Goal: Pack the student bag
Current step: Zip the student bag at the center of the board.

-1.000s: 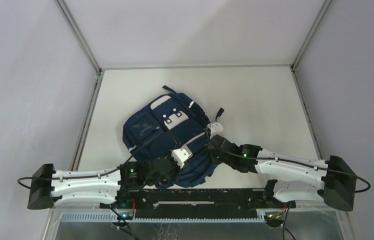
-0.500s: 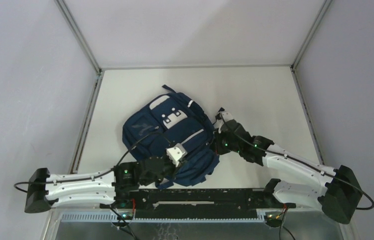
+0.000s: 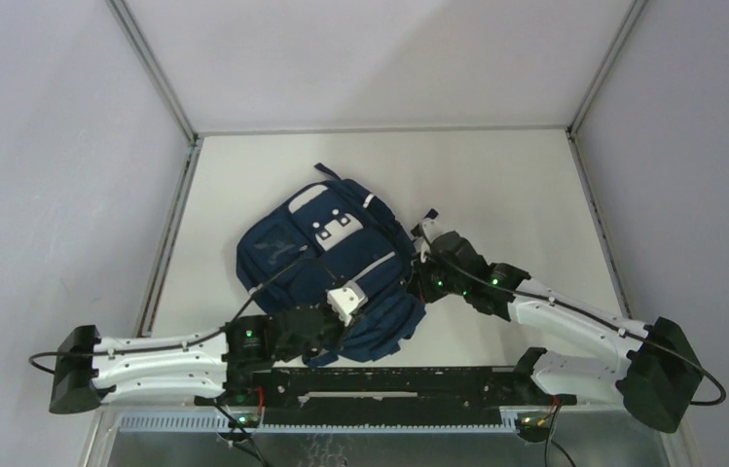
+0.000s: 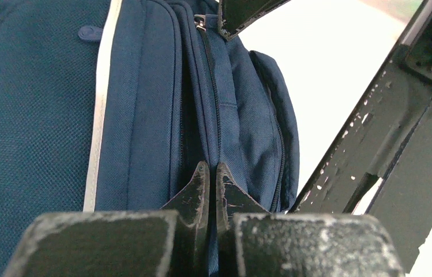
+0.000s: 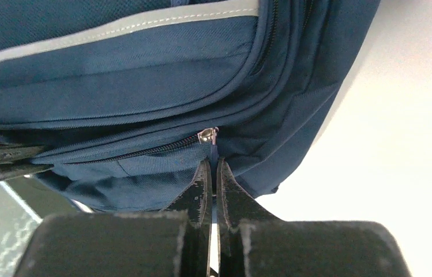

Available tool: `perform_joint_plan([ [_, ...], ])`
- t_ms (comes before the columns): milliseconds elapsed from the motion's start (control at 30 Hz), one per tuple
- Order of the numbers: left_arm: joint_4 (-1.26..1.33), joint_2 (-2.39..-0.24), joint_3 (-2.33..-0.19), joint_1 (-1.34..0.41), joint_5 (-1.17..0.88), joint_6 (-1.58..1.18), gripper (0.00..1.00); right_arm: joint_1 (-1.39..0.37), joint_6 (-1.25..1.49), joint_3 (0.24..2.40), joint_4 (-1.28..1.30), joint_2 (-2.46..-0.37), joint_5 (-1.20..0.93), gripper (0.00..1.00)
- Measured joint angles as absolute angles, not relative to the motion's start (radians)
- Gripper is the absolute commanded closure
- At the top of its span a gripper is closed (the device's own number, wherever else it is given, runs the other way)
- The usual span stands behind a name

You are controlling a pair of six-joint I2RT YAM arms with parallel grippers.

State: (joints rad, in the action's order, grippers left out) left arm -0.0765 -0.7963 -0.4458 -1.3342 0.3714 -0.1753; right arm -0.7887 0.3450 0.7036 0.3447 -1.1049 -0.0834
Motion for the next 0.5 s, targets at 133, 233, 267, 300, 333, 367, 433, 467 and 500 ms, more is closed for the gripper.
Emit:
perform_joint_plan([
  [133, -0.068, -0.844, -0.446, -1.339, 0.355, -0.175, 1.0, -0.907, 0.331, 0.703, 0.383, -1.105, 0.041, 1.0],
  [233, -0.052, -0.893, -0.447, -1.34, 0.344, -0.174, 1.0, -0.987, 0.338, 0.704, 0.415, -1.107, 0.118, 1.0],
  [267, -0.045, -0.91, -0.448, -1.34, 0.34, -0.173, 1.0, -1.004, 0.342, 0.704, 0.421, -1.107, 0.126, 1.0],
  [300, -0.034, -0.925, -0.448, -1.34, 0.337, -0.172, 1.0, -1.019, 0.347, 0.704, 0.426, -1.107, 0.128, 1.0],
  [333, -0.026, -0.936, -0.448, -1.34, 0.337, -0.171, 1.0, -1.027, 0.352, 0.704, 0.427, -1.107, 0.125, 1.0],
  [367, -0.02, -0.942, -0.448, -1.34, 0.336, -0.167, 1.0, -1.032, 0.359, 0.704, 0.427, -1.107, 0.12, 1.0],
  [433, -0.007, -0.945, -0.448, -1.34, 0.336, -0.164, 1.0, -1.035, 0.372, 0.704, 0.427, -1.105, 0.107, 1.0],
  [467, 0.0, -0.945, -0.448, -1.34, 0.336, -0.163, 1.0, -1.035, 0.377, 0.704, 0.427, -1.102, 0.101, 1.0],
  [500, 0.009, -0.945, -0.448, -1.34, 0.337, -0.16, 1.0, -1.035, 0.383, 0.704, 0.427, -1.097, 0.093, 1.0],
])
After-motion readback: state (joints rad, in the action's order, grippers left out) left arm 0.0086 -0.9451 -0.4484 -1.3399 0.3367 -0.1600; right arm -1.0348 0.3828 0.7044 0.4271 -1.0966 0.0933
